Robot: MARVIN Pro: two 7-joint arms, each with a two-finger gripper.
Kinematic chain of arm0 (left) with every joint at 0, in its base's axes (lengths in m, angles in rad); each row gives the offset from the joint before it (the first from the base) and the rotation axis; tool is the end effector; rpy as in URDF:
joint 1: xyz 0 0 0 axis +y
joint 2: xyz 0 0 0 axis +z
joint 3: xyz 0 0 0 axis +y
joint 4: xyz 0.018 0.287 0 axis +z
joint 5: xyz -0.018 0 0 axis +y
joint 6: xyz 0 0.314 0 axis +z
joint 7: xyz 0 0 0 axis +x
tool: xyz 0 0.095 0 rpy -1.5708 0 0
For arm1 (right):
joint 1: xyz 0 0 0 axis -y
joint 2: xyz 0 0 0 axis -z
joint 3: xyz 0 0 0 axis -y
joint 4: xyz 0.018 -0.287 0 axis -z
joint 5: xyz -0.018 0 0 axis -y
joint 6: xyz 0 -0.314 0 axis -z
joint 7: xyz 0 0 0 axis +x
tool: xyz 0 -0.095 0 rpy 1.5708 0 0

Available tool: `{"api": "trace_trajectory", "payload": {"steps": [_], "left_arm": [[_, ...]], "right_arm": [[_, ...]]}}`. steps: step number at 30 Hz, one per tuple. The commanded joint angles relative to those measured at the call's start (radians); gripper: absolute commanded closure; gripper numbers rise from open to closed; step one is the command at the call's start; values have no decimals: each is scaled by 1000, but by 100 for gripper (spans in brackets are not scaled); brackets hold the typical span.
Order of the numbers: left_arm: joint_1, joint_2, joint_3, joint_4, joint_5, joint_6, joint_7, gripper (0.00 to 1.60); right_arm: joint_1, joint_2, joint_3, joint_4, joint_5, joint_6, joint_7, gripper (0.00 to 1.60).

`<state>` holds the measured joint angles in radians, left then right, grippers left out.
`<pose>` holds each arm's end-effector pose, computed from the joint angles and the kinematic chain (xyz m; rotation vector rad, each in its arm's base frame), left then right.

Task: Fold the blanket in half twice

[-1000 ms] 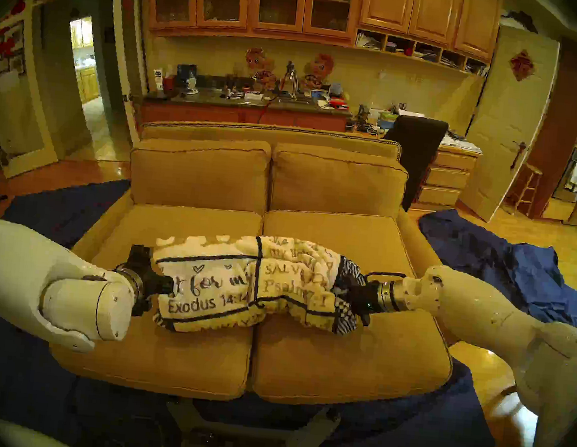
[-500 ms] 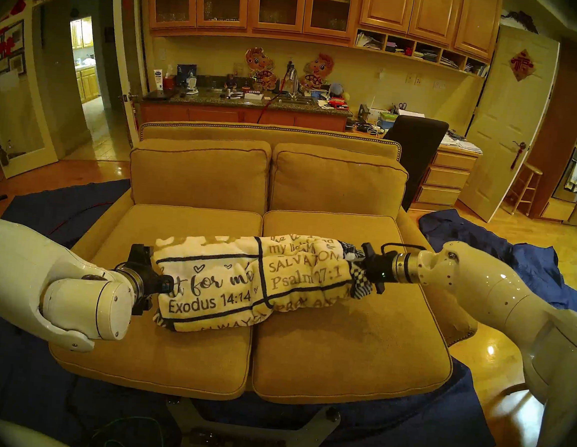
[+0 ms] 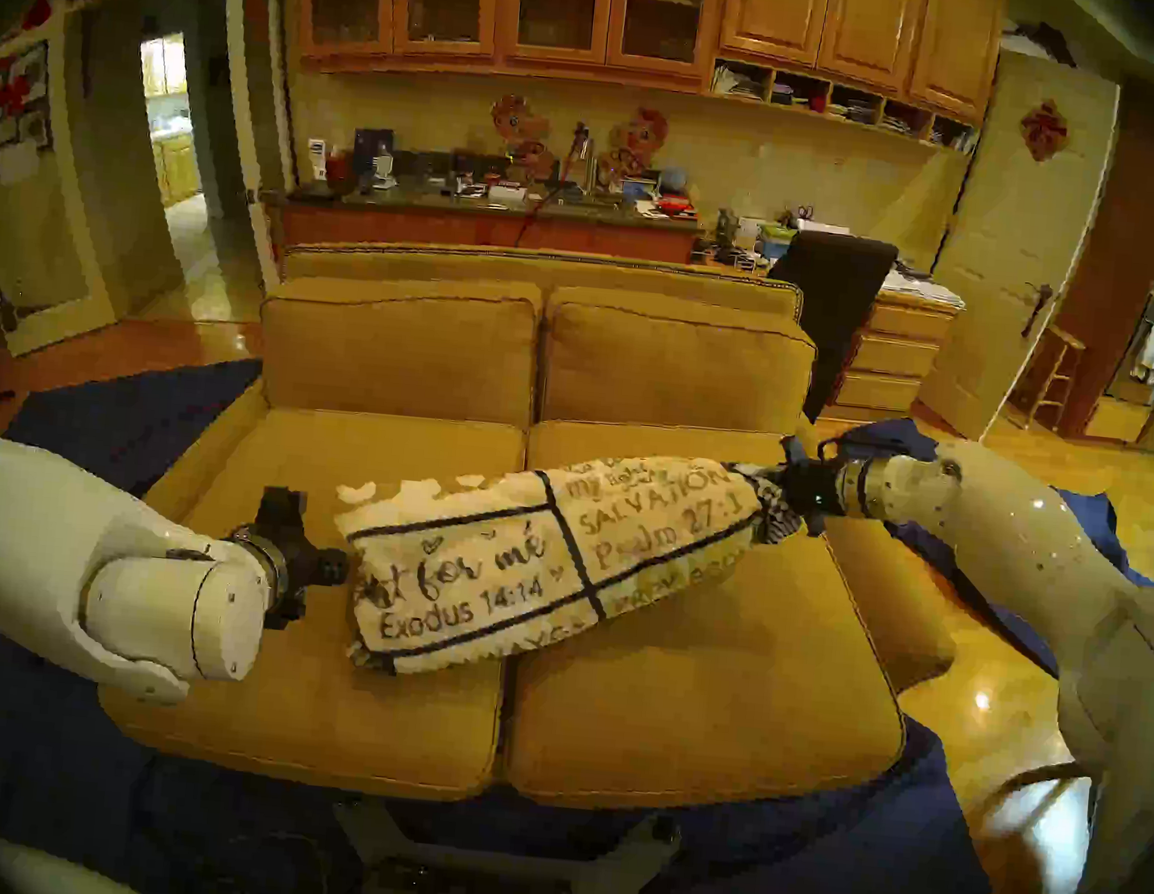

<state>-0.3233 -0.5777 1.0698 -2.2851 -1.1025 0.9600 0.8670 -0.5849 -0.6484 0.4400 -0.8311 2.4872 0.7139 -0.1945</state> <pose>0.2963 0.0293 -0.2315 -1.7722 1.5167 -0.6169 0.5201 -0.2386 -0.2396 -2.1141 0.9449 -0.6289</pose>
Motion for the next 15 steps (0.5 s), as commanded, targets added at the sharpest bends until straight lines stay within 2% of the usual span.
{"api": "trace_trajectory", "payload": {"steps": [1,8,15], "left_arm": [[-11,1,-6,0,6,0,66,0],[-11,2,-6,-1,6,0,70,0],[-9,2,-6,-2,4,0,82,0]], "right_arm": [[101,7,39,83,-28,-12,13,160],[134,10,43,130,-59,6,24,160],[133,69,32,6,-112,100,77,160]]}}
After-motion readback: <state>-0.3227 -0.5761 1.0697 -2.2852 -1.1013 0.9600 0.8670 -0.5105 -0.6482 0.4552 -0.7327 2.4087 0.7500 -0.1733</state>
